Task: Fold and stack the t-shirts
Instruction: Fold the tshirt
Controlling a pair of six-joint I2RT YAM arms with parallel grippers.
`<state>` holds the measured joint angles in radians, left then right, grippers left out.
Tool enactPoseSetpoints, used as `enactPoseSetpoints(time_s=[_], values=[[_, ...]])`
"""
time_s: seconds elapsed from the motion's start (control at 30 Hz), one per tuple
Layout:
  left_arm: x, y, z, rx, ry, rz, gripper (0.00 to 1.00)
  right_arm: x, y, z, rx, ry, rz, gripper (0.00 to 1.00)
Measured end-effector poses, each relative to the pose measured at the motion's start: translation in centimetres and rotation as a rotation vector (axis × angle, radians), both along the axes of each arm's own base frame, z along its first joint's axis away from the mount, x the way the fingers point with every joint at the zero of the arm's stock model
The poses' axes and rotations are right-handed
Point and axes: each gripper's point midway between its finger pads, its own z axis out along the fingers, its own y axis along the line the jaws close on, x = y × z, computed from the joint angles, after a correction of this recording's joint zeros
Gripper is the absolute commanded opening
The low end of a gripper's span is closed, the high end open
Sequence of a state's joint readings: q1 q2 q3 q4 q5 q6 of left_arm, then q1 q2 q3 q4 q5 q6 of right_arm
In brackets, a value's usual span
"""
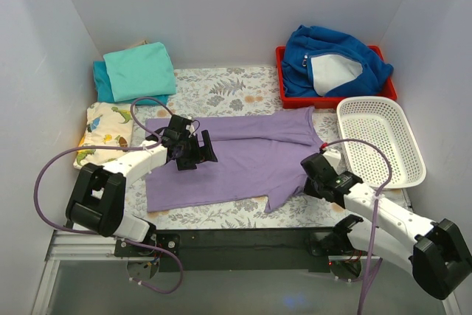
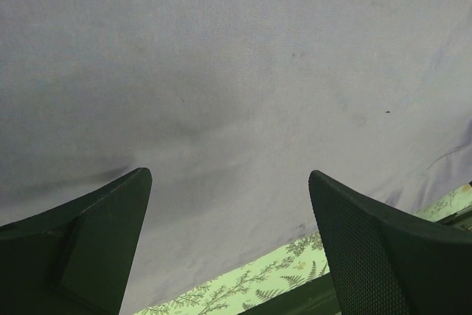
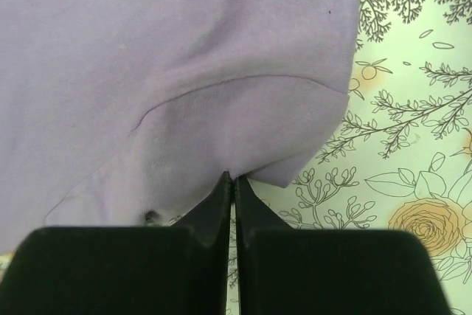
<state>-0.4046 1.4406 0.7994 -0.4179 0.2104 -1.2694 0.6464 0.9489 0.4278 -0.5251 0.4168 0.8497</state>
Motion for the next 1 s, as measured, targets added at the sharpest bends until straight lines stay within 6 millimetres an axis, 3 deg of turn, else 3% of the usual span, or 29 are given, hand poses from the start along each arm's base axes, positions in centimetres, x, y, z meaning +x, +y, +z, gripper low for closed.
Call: enactPoseSetpoints(time_s=[0.4, 0.53, 0.67, 0.7, 0.73, 0.83, 0.9, 1.0], values=[[0.3, 0.0, -0.2, 0.021, 0.003, -0.033, 0.87, 1.4, 1.3, 7.2, 0.083, -0.137, 0.058, 0.01], [0.1, -0.1, -1.1, 0.030, 0.034, -0.049, 0.87, 3.2, 1.8, 7.9, -0.010, -0.111, 0.099, 0.01], [-0.2, -0.1, -1.7, 0.036, 0.058, -0.060, 0.87, 6.7, 3.8, 9.0, -0.094, -0.095, 0.172, 0.01], [-0.2, -0.1, -1.7, 0.035, 0.060, -0.063, 0.87, 7.8, 4.5, 9.2, -0.114, -0.093, 0.193, 0.03], [-0.1, -0.2, -1.7, 0.034, 0.058, -0.065, 0.87, 8.7, 5.1, 9.3, -0.127, -0.093, 0.210, 0.19], [-0.1, -0.3, -1.6, 0.031, 0.057, -0.071, 0.87, 11.4, 6.8, 8.7, -0.173, -0.084, 0.264, 0.52], [-0.1, -0.3, -1.7, 0.033, 0.061, -0.075, 0.87, 12.7, 7.6, 7.2, -0.214, -0.055, 0.300, 0.54], [-0.1, -0.3, -1.7, 0.034, 0.061, -0.079, 0.87, 12.7, 7.4, 5.6, -0.258, -0.014, 0.328, 0.57]])
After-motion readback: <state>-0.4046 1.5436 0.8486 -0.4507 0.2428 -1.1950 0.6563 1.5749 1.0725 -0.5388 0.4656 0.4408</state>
